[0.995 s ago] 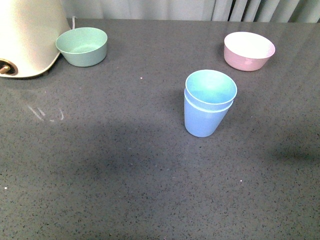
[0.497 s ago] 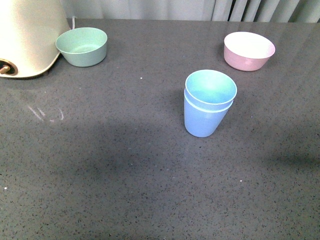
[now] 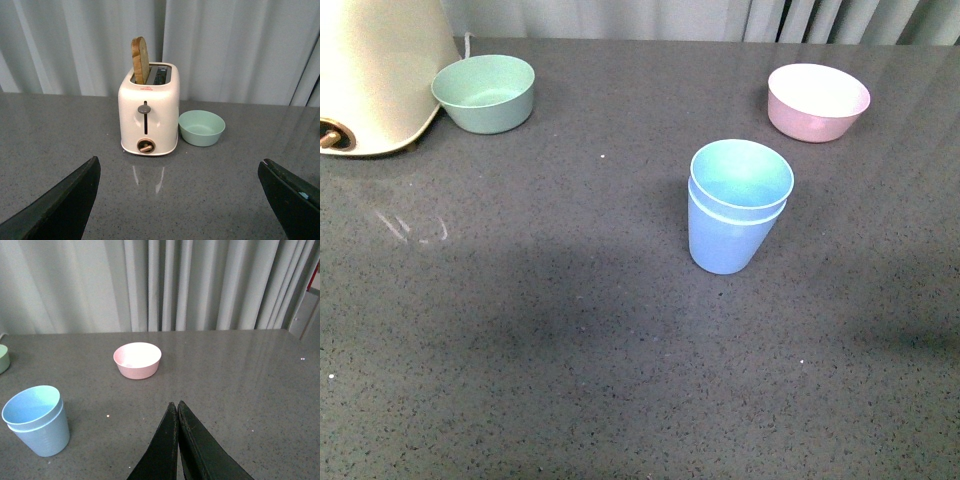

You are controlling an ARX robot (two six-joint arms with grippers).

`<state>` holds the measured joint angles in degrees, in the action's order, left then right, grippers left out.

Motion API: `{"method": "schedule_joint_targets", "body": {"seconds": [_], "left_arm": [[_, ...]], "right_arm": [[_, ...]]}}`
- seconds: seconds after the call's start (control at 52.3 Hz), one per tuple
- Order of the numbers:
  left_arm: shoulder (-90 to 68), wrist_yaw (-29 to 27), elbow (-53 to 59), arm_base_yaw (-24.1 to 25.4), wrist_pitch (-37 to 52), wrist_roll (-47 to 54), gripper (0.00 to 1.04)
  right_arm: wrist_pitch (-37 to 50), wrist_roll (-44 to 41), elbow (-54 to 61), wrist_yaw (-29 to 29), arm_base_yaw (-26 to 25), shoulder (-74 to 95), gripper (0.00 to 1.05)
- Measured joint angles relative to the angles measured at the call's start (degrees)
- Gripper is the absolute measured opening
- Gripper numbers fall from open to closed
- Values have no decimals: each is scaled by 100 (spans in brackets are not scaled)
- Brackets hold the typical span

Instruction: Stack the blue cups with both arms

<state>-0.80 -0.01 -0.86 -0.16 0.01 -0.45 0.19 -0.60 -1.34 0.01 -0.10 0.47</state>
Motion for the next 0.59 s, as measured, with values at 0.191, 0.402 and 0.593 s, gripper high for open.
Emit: {"method": "schedule_joint_targets", "body": {"seconds": [0.191,0.402,0.593], "left_arm": [[0,0,0,0,0,0,96],[0,0,0,0,0,0,96],[0,0,0,0,0,0,96]], "right_arm": [[-4,0,0,0,0,-13,10],[-7,0,0,0,0,-13,47],[-7,0,0,0,0,-15,78]]}}
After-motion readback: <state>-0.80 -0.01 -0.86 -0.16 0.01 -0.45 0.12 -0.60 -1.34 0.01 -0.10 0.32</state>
